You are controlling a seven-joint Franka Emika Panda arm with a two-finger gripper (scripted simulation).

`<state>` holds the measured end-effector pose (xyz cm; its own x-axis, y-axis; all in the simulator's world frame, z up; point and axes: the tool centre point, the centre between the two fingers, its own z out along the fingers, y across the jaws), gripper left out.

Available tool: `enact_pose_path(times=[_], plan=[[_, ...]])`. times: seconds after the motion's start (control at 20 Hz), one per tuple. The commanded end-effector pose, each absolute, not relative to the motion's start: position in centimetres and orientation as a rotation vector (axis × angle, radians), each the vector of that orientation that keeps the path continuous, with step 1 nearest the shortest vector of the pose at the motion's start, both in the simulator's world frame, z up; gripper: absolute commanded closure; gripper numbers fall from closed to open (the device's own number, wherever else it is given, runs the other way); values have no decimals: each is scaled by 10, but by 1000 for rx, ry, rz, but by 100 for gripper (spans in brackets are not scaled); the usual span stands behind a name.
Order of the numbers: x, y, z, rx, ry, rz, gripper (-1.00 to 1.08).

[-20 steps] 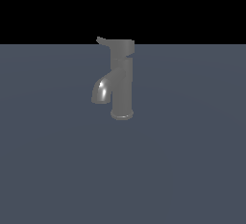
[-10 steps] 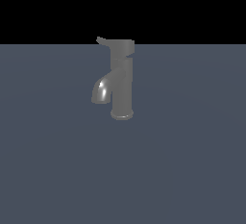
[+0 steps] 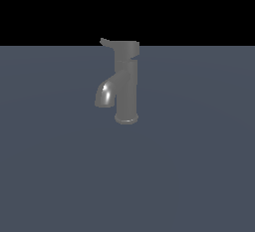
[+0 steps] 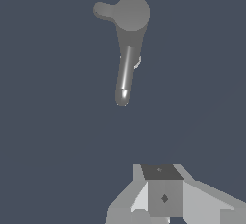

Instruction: Turn on the faucet by rotating a designated handle.

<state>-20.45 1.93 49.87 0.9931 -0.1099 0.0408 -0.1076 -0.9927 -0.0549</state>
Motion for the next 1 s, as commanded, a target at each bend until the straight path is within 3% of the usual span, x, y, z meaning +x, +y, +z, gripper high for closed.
enact_pose_path(times=[0.0,0.95], plan=[[-193,20,498,-3062,252,-56,108],[-86,27,466,-2833,987,63,108]])
